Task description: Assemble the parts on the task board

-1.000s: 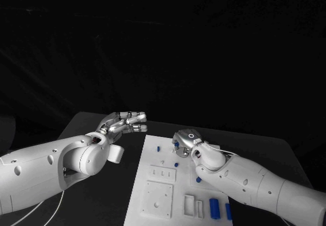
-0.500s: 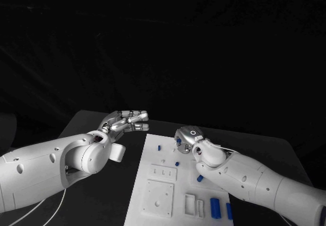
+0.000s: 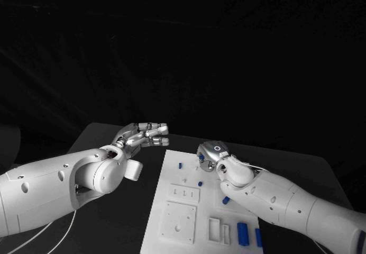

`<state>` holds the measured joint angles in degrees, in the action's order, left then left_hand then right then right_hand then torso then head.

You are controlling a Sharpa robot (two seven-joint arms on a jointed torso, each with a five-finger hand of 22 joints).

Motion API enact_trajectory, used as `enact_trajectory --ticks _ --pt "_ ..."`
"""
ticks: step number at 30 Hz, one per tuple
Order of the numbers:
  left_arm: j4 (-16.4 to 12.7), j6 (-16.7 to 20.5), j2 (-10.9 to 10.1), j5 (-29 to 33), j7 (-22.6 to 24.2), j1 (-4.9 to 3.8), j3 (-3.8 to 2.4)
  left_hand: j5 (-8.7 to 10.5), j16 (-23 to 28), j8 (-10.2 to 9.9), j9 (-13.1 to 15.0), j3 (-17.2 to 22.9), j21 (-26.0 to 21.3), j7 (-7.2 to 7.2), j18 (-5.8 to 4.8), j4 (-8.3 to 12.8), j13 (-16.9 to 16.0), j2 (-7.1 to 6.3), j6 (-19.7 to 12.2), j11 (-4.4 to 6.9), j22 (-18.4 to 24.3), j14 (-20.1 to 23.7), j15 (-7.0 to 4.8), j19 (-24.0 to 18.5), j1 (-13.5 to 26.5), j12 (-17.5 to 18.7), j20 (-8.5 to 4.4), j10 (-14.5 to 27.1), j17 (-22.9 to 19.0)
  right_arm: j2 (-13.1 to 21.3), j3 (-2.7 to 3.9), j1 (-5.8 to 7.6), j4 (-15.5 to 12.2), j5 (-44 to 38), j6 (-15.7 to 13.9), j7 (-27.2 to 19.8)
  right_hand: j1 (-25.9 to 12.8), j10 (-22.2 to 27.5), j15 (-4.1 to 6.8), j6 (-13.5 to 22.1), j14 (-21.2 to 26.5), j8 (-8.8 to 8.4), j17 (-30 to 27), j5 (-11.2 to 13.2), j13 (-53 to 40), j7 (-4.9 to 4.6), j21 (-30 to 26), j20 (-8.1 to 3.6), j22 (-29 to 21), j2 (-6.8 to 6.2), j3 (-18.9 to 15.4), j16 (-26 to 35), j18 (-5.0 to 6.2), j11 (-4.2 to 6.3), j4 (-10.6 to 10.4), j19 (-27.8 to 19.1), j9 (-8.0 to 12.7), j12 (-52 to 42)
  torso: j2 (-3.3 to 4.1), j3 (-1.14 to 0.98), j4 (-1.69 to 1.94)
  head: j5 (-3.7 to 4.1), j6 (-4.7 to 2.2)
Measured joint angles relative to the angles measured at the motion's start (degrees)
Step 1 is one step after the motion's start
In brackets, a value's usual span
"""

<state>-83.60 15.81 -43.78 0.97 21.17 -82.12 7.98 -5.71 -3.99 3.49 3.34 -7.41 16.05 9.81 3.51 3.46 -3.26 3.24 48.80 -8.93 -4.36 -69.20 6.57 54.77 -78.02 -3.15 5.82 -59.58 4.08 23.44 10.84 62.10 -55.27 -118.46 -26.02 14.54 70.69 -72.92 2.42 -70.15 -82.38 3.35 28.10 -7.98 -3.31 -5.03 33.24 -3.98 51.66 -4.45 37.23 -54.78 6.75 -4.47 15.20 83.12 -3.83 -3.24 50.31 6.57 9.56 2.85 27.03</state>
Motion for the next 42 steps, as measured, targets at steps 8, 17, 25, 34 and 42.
enact_trajectory --ticks 8,17,25,34,42 --pt "0.0 0.0 0.1 -0.1 0.0 -0.18 -0.02 0.00 0.0 0.0 0.0 0.2 0.2 0.00 0.00 0.2 0.0 0.00 0.0 0.00 0.0 0.0 0.00 0.0 0.0 0.0 0.00 0.0 0.0 -0.2 0.01 0.05 0.0 0.0 0.0 -0.2 0.0 0.0 0.00 0.0 0.0 -0.01 0.0 0.0 0.0 0.00 -0.1 0.00 0.1 0.00 -0.1 0.0 0.03 0.00 0.1 0.0 0.0 0.0 0.10 0.07 0.00 -0.13 0.13" --pt "0.2 -0.1 0.3 -0.2 -0.1 -0.22 -0.02 0.00 0.0 0.0 0.0 0.2 0.2 0.00 0.00 0.2 0.0 0.00 0.0 0.00 0.0 0.0 0.00 0.0 0.0 0.0 0.00 0.0 0.0 -0.4 0.01 0.06 0.3 0.0 0.1 -0.5 0.0 0.0 0.04 0.0 0.0 -0.03 0.0 0.0 0.0 0.00 -0.4 -0.19 0.5 0.00 -0.1 0.0 0.05 0.01 0.1 0.2 0.0 0.1 0.21 0.21 0.01 -0.21 0.20" --pt "0.3 -0.1 0.4 -0.2 -0.1 -0.23 -0.02 0.00 0.0 0.0 0.0 0.2 0.2 0.10 0.00 0.2 0.0 0.00 -0.5 0.00 0.0 0.0 0.00 -0.2 0.0 0.0 0.21 0.0 0.0 -0.5 0.01 0.06 0.6 0.1 0.3 -0.8 0.0 0.0 0.12 0.0 0.1 -0.03 0.0 -0.5 0.0 -0.01 -0.7 -0.11 0.8 0.00 -0.2 0.0 0.06 0.02 0.1 0.3 0.0 0.2 0.30 0.29 0.07 -0.27 0.41" --pt "0.4 -0.1 0.5 -0.2 -0.1 -0.24 -0.02 0.00 0.0 0.0 0.0 0.2 0.2 0.10 0.00 0.2 0.0 0.00 -0.5 0.00 0.0 0.0 0.00 -0.2 0.0 0.0 0.21 0.0 0.0 -0.7 0.01 0.06 0.7 0.3 0.6 -1.4 0.0 0.1 0.11 0.0 0.1 -0.04 0.0 -0.5 0.0 -0.01 -1.4 -0.10 1.3 0.00 -0.2 0.0 0.08 0.10 0.2 0.3 0.0 0.2 0.33 0.36 0.10 -0.37 0.58" --pt "0.4 -0.2 0.5 -0.2 -0.1 -0.24 -0.03 0.00 0.0 0.0 0.0 0.2 0.2 0.10 0.00 0.2 0.0 0.00 -0.5 0.00 0.0 0.0 0.00 -0.2 0.0 0.0 0.21 0.0 0.0 -0.7 0.01 0.06 0.7 0.5 1.0 -1.8 0.0 0.1 0.11 0.0 0.1 -0.04 0.0 -0.5 0.0 -0.01 -1.4 -0.09 1.5 0.00 -0.2 0.0 0.09 0.11 0.2 0.3 0.0 0.0 0.35 0.42 0.13 -0.52 0.73"
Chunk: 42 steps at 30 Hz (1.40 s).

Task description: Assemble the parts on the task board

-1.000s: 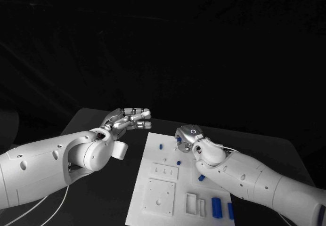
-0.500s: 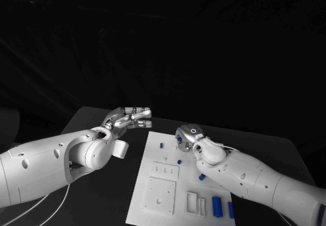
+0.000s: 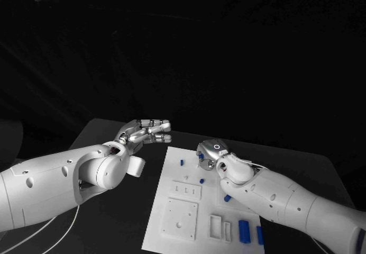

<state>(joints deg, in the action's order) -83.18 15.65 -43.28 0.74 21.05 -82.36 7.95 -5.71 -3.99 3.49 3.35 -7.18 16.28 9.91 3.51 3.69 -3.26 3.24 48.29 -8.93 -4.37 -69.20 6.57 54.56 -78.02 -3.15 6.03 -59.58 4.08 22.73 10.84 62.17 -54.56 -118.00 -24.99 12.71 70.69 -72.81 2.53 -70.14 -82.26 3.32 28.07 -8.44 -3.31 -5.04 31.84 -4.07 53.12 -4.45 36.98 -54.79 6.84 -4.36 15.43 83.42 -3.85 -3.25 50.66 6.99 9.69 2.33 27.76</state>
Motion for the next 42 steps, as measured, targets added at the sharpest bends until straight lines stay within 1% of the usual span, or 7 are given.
enact_trajectory --ticks 10,12,17,22,24,28,42 --pt "0.0 0.0 0.0 0.0 0.0 0.00 0.00 0.00 0.0 0.0 0.0 0.0 0.0 0.00 0.00 0.0 0.0 0.00 0.0 0.08 0.0 0.0 0.00 0.0 0.0 0.0 0.00 0.3 0.0 0.0 0.02 0.05 0.4 0.2 0.4 -0.3 0.0 0.0 -0.01 0.0 0.0 0.00 0.0 -0.2 0.0 0.00 -1.5 0.02 0.3 0.00 -0.7 0.5 0.00 0.00 -0.1 0.3 0.0 0.0 0.02 0.05 0.00 0.04 0.00" --pt "0.0 0.0 0.0 0.0 0.0 0.00 0.00 0.00 0.0 0.0 0.0 0.0 0.0 0.00 0.00 0.0 0.0 0.00 0.0 0.00 0.0 0.0 0.00 0.0 0.0 0.0 0.00 0.4 0.0 -0.1 0.03 0.06 0.5 0.2 0.4 -0.3 0.3 0.0 -0.01 0.3 0.0 -0.01 0.0 -0.2 0.0 -0.27 -1.6 0.00 0.3 0.31 -1.2 0.6 0.01 0.03 -0.3 0.4 0.0 0.0 0.03 0.05 0.00 0.07 0.00" --pt "0.0 0.0 0.0 0.0 -0.1 -0.01 0.00 0.00 0.0 0.0 0.0 0.0 0.0 0.00 0.00 0.0 0.0 0.00 0.0 0.00 0.0 0.0 0.00 0.0 0.0 0.0 0.00 0.4 0.0 -0.2 0.04 0.10 0.9 0.6 0.3 -0.6 0.5 1.6 -0.62 3.3 0.0 0.01 -0.2 -0.4 0.0 -1.07 -2.6 0.69 0.2 0.51 -2.8 0.8 0.42 1.08 -0.7 0.6 0.1 0.0 0.07 0.09 0.03 0.13 0.00" --pt "0.0 -0.1 0.0 0.0 -0.1 -0.01 -0.01 0.00 0.0 0.0 0.0 0.0 0.0 0.16 0.00 0.0 0.0 0.00 -0.2 0.00 0.0 0.0 0.00 0.0 0.0 0.0 0.00 0.4 0.0 -0.3 0.00 0.02 1.3 1.3 0.2 -1.1 0.5 5.9 -1.33 5.4 -0.1 0.01 -0.6 -0.7 -0.5 -1.33 -3.8 1.44 -0.4 0.48 -3.1 1.4 1.01 -0.15 -1.0 0.6 0.2 -0.5 0.09 0.15 0.05 0.13 0.03" --pt "0.0 -0.1 0.0 0.0 -0.1 -0.01 -0.01 0.00 0.0 0.0 0.0 0.0 0.0 0.20 0.00 0.0 0.0 0.00 -0.2 0.00 0.0 0.0 0.00 0.0 0.0 0.0 0.00 0.4 0.0 -0.3 0.00 0.02 1.4 1.6 0.2 -1.3 0.0 6.6 -1.51 5.7 -0.3 0.01 -0.8 -0.5 -0.2 -1.16 -4.3 1.61 -0.7 0.05 -3.3 1.5 1.12 -0.44 -1.3 0.4 0.2 -0.2 0.09 0.15 0.06 0.13 0.04" --pt "0.0 -0.1 0.0 0.0 -0.1 -0.02 -0.01 0.00 0.0 0.0 0.0 0.0 0.0 0.20 0.00 0.0 0.0 0.00 -0.2 0.00 0.0 0.0 0.00 0.0 0.0 0.0 0.00 0.4 0.0 -0.3 0.00 0.02 1.4 2.2 0.2 -1.6 0.0 6.6 -1.51 5.8 -0.3 0.01 -0.9 -0.4 -0.1 -1.32 -4.8 1.85 -0.9 -0.57 -3.7 1.5 1.19 -0.45 -1.4 0.6 0.2 -0.2 0.09 0.18 0.06 0.12 0.08" --pt "0.0 -0.1 -0.1 -0.1 -0.2 -0.07 -0.01 0.00 0.0 0.0 0.0 0.0 0.0 0.20 0.00 0.0 0.0 0.00 -0.2 0.00 0.0 0.0 0.00 0.0 0.0 0.0 0.00 0.4 0.0 0.0 0.01 0.04 1.2 3.4 0.2 -2.3 0.0 6.6 -1.50 5.8 -0.3 0.01 -1.0 -0.4 -0.1 -1.32 -5.3 1.85 -0.9 -0.57 -3.9 1.5 1.17 -0.45 -1.2 0.6 0.2 -0.2 0.14 0.22 0.07 0.27 0.21"
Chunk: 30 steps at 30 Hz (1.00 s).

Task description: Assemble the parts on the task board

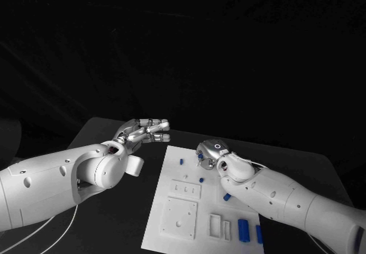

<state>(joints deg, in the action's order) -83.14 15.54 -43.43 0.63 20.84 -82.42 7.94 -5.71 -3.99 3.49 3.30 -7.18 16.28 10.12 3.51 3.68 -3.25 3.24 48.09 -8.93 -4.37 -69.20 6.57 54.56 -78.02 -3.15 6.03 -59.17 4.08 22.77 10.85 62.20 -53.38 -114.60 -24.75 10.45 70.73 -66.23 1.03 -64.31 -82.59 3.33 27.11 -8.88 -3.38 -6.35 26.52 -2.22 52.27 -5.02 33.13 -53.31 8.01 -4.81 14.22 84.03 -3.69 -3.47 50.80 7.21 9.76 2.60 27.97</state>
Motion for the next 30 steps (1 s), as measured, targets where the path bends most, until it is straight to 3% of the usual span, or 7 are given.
enact_trajectory --ticks 7,11,15,20,22,26,30 --pt "0.0 0.0 -0.1 0.0 0.0 -0.03 0.00 0.00 0.0 0.0 0.0 0.0 0.0 0.00 0.00 0.0 0.0 0.00 0.0 0.00 0.0 0.0 0.00 0.0 0.0 0.0 0.00 0.0 0.0 0.5 0.00 -0.01 -0.5 0.5 -0.1 -0.1 -0.5 1.8 -0.16 1.1 0.1 0.00 -0.1 -0.4 0.0 -0.20 -0.5 0.00 0.0 -0.48 -1.2 0.0 -0.02 -0.42 -0.2 0.0 0.1 0.0 0.04 0.03 0.00 0.01 0.01" --pt "0.3 0.0 0.0 -0.1 0.0 -0.05 0.00 0.00 0.0 0.0 0.0 0.0 0.0 0.00 0.00 0.0 0.0 0.00 0.0 -0.12 0.0 0.2 0.20 0.0 0.0 0.0 0.00 0.1 0.0 0.9 -0.01 -0.01 -0.9 1.1 -0.6 -0.3 0.4 7.3 -0.78 3.4 0.3 0.00 -0.4 -1.1 0.0 0.31 -1.5 0.84 -0.5 -1.54 -7.0 0.3 0.52 -1.60 -0.9 0.0 0.1 0.0 0.07 0.03 -0.04 0.09 0.01" --pt "0.6 0.0 -0.1 -0.1 0.0 -0.05 0.00 0.00 0.0 0.0 0.0 0.0 0.0 0.00 0.00 0.0 0.0 0.00 0.0 -0.05 0.0 0.2 0.20 0.0 0.0 0.0 0.00 0.4 0.0 1.9 -0.01 -0.02 -2.0 2.3 -1.7 -0.7 5.1 18.5 -1.27 7.8 0.6 0.00 -1.0 -1.6 0.3 1.52 -3.2 1.04 -2.3 -3.88 -17.9 1.3 1.77 -2.84 -8.3 0.0 0.1 0.2 0.08 0.04 -0.14 0.25 -0.08" --pt "0.8 0.0 -0.3 -0.1 0.0 -0.05 0.00 0.00 0.0 0.0 0.0 0.0 0.0 0.00 0.00 0.0 0.0 0.00 0.0 -0.05 0.0 0.2 0.20 0.0 0.0 0.0 0.00 0.4 0.0 3.8 1.29 -0.11 -4.6 4.2 -3.2 -1.5 8.5 19.8 -1.29 9.0 0.6 0.00 -0.9 -1.6 0.5 2.04 -3.2 1.04 -3.7 -5.62 -21.0 1.3 1.82 -2.91 -15.0 0.0 0.2 0.4 0.08 -0.07 -0.24 0.59 -0.32" --pt "0.8 0.0 -0.6 -0.2 0.0 -0.06 0.00 0.00 0.0 0.0 0.0 0.0 0.0 0.00 0.00 0.0 0.0 0.00 0.0 -0.05 0.0 0.2 0.20 0.0 0.0 0.0 0.00 0.4 0.0 5.1 2.18 -0.11 -6.3 5.1 -3.8 -1.8 8.5 16.7 -1.30 8.8 0.6 0.00 -0.8 -1.6 0.4 1.78 -2.9 1.04 -3.8 -5.60 -20.7 1.3 1.83 -2.64 -14.5 0.0 0.2 0.4 0.08 -0.14 -0.34 0.76 -0.51" --pt "0.8 0.0 -1.2 -0.2 0.0 -0.07 0.00 0.00 0.0 0.0 0.0 0.2 0.0 0.00 0.00 0.2 0.0 0.00 0.0 -0.05 0.0 0.2 0.20 0.0 0.0 0.0 0.00 0.4 0.0 8.4 3.77 -0.10 -9.6 6.8 -4.4 -2.2 5.9 4.1 -0.65 7.2 0.1 0.00 -0.6 -2.7 0.1 0.27 -2.2 0.97 -3.8 -2.95 -19.3 1.3 1.86 -0.65 -8.3 0.0 0.2 0.4 0.04 -0.31 -0.70 1.19 -0.94" --pt "0.8 0.0 -1.7 -0.2 0.0 -0.08 0.00 0.00 0.0 0.0 0.0 0.2 0.0 0.00 0.00 0.2 0.0 0.00 0.0 -0.05 0.0 0.2 0.20 0.0 0.0 0.0 0.00 0.4 0.0 12.0 4.72 -0.19 -12.6 8.4 -4.4 -2.3 3.3 -5.1 0.87 6.1 0.1 0.00 -0.3 -2.9 -0.3 -0.65 -2.0 -0.80 -3.5 -2.23 -15.3 1.3 0.98 1.39 -3.4 -0.1 0.2 -0.1 -0.05 -0.58 -1.26 1.78 -1.28"
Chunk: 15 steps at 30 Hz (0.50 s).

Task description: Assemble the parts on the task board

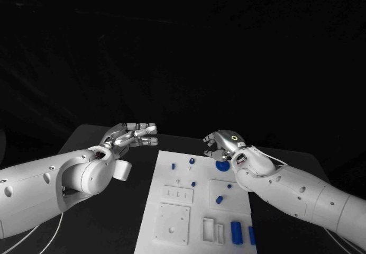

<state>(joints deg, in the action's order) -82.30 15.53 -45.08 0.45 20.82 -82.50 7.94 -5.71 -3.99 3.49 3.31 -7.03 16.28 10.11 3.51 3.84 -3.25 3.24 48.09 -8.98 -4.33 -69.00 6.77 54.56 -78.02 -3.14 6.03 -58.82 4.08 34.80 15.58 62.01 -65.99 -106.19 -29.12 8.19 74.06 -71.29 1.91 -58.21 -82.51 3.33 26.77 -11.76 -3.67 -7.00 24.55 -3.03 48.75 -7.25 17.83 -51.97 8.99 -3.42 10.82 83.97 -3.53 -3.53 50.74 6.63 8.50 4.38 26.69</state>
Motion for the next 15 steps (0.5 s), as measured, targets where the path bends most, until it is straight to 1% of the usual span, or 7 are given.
enact_trajectory --ticks 4,5,6,8,10,11,15 --pt "0.2 0.0 -0.3 0.0 0.0 -0.01 0.02 0.00 0.0 0.0 0.0 0.0 0.0 0.00 0.00 0.0 0.0 0.00 0.0 0.00 0.0 0.0 0.00 0.0 0.0 0.0 0.00 0.0 0.0 3.4 0.37 -0.32 -2.3 1.2 0.9 0.1 0.0 -6.8 1.23 -0.3 -0.1 0.00 0.3 0.0 -1.1 0.14 0.0 -1.14 0.3 0.00 -0.4 0.2 -1.56 1.90 2.0 0.0 -0.1 -1.3 -0.17 -0.37 -0.63 0.57 -0.26" --pt "0.2 0.0 -0.3 0.0 0.0 -0.02 0.02 0.00 0.0 0.0 0.0 0.0 0.0 0.00 0.00 0.0 0.0 0.00 0.0 0.00 0.0 0.0 0.00 0.0 0.0 0.0 0.00 0.0 0.0 4.2 0.43 -0.46 -2.7 1.5 1.4 0.2 0.0 -8.9 1.71 -0.5 0.0 0.00 0.4 0.0 -2.0 0.31 0.0 -1.55 0.3 0.00 -0.9 0.2 -1.58 2.54 2.2 -0.1 -0.1 -2.5 -0.23 -0.51 -0.86 0.70 -0.30" --pt "0.2 0.0 -0.4 0.0 0.0 -0.02 0.02 0.00 0.0 0.0 0.0 0.0 0.0 0.00 0.00 0.0 0.0 0.00 0.0 0.00 0.0 0.0 0.00 0.0 0.0 0.0 0.00 0.0 0.0 4.7 0.47 -0.59 -2.9 1.7 1.8 0.2 0.0 -8.8 2.37 -1.1 -0.2 0.00 0.5 -0.4 -5.6 0.47 0.3 -2.48 0.4 0.00 -2.9 0.3 -2.39 3.16 1.9 0.0 -0.1 -5.8 -0.26 -0.60 -1.02 0.79 -0.32" --pt "0.3 0.0 -0.5 0.0 0.0 -0.03 0.02 0.00 0.0 0.0 0.0 0.0 0.0 0.00 0.00 0.0 0.0 0.00 0.0 0.00 0.0 0.0 0.00 0.0 0.0 0.0 0.00 0.0 0.0 5.7 0.51 -0.93 -3.3 2.3 2.9 0.3 0.5 -3.5 2.71 -1.3 -0.4 0.32 1.4 -0.4 -21.5 0.75 0.4 -2.96 0.9 0.46 -6.6 0.6 -3.30 3.59 1.6 0.0 -0.2 -20.0 -0.32 -0.81 -1.30 1.04 -0.35" --pt "0.3 0.0 -0.6 0.0 0.0 -0.03 0.02 0.00 0.0 0.0 0.0 0.0 0.0 0.00 0.00 0.0 0.0 0.00 0.0 0.00 0.0 0.0 0.00 0.0 0.0 0.0 0.00 0.0 0.0 6.4 0.53 -1.25 -3.3 2.8 3.9 0.4 0.5 1.2 2.83 -1.0 -0.3 0.32 3.2 -0.4 -35.9 0.81 1.3 -3.02 1.9 0.46 -7.7 -0.3 -3.29 2.70 1.3 0.0 -0.2 -32.9 -0.36 -1.05 -1.58 1.31 -0.35" --pt "0.4 0.0 -0.6 0.0 0.0 -0.03 0.02 0.00 0.0 0.0 0.0 0.0 0.0 0.00 0.00 0.0 0.0 0.00 0.0 0.00 0.0 0.0 0.00 0.0 0.0 0.0 0.00 0.0 0.0 6.7 0.53 -1.45 -3.2 3.3 4.6 0.4 0.5 3.6 2.82 -1.2 -0.3 0.33 4.4 -0.4 -40.3 0.79 2.0 -3.03 2.6 0.46 -7.9 -1.0 -3.26 3.33 1.1 0.0 -0.2 -36.9 -0.38 -1.14 -1.69 1.38 -0.35" --pt "0.4 -0.1 -0.8 0.0 0.0 -0.03 0.04 0.00 0.0 0.0 0.0 0.0 0.0 0.00 0.00 0.0 0.0 0.00 0.0 0.00 0.0 0.0 0.00 0.0 0.0 0.0 0.00 0.0 0.0 7.0 0.54 -1.85 -2.3 4.8 6.6 0.5 0.5 4.1 2.30 -0.6 1.0 0.33 11.6 -0.4 -54.2 0.72 10.3 -3.01 9.7 0.46 -8.7 -4.3 -3.30 3.28 0.3 0.0 -0.2 -49.9 -0.39 -1.56 -2.08 1.64 -0.43"
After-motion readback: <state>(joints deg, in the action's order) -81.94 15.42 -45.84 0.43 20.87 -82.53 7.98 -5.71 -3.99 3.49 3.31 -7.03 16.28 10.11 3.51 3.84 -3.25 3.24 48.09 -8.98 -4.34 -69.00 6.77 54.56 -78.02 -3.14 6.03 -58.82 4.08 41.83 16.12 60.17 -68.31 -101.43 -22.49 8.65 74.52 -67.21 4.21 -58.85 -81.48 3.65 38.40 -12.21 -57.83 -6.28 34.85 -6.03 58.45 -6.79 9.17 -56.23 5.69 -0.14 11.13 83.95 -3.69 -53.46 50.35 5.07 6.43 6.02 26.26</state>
